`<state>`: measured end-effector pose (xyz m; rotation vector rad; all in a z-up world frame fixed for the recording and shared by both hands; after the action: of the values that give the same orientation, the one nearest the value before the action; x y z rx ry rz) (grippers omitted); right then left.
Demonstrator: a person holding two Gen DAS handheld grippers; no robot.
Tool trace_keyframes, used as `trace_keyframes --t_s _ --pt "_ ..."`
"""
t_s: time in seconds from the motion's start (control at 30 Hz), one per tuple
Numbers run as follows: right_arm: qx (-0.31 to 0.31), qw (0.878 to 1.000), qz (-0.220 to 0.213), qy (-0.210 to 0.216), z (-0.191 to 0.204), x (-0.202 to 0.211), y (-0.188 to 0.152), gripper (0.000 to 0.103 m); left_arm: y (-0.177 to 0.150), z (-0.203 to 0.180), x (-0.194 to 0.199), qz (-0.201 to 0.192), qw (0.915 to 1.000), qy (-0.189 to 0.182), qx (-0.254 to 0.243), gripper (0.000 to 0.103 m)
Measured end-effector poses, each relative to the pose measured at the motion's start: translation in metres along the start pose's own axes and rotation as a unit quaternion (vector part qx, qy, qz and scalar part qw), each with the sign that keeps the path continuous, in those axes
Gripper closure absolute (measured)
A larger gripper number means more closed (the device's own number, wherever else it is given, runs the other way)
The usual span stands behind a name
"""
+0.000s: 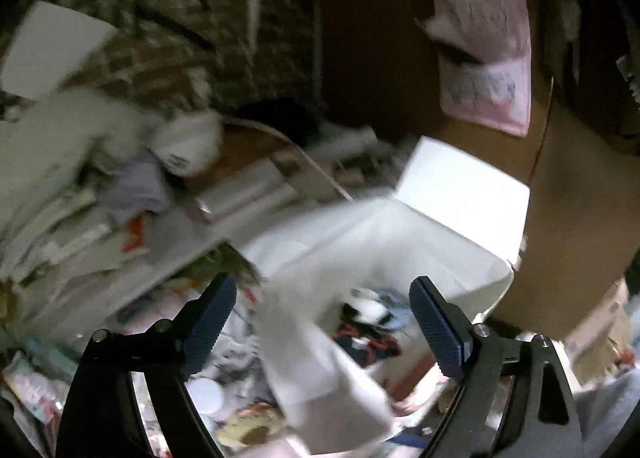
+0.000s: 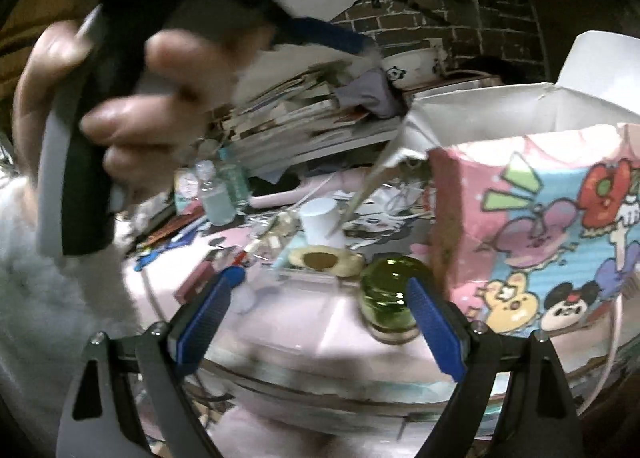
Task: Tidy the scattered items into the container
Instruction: 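Grasp the green glass jar with the right gripper, then carry the green jar into the white box and open the right gripper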
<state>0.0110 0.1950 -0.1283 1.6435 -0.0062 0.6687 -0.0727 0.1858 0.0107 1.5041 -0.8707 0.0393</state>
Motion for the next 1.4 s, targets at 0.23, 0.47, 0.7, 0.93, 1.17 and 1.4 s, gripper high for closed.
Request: trace_keyframes --t_s 0.23,0.47,0.7,0.93,1.17,1.4 --pt "0.004 0.999 -0.003 -0.054 -0.011 0.003 -0.009 0.040 -0.033 0.049 0.035 -0.038 0.9950 0.005 0.093 0.006" --pt "0.021 0.994 0.007 -0.107 -0.016 -0.006 -0.015 0.056 -0.075 0.099 0.050 -0.070 0.9829 0.014 0.169 0.006" --pt "0.029 0.989 0.013 -0.144 -0.015 -0.014 -0.019 0.059 -0.101 0.115 0.061 -0.093 0.9764 -0.012 0.194 0.006" --pt "0.053 0.982 0.013 -0.178 -0.005 -0.026 -0.017 0.058 -0.105 0.119 0.067 -0.106 0.9745 -0.018 0.197 0.006" --pt "0.058 0.982 -0.003 -0.179 -0.002 -0.023 -0.020 0.059 -0.111 0.124 0.063 -0.100 0.9743 -0.016 0.201 0.006" --pt "0.065 0.980 0.010 -0.189 -0.001 -0.032 -0.019 0.054 -0.112 0.129 0.063 -0.105 0.9723 -0.024 0.208 0.006"
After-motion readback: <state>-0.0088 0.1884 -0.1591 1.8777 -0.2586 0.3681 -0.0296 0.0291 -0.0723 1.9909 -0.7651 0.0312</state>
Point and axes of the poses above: each gripper's, at about its wrist camera, not at the fingertips, and x roughly against the way its jaws point, z to its left, y to its top, the point moved 5 cm from there along -x, roughly the way its jaws point, and after that the axes turned 13 degrees about x, right-handed, at the moved point
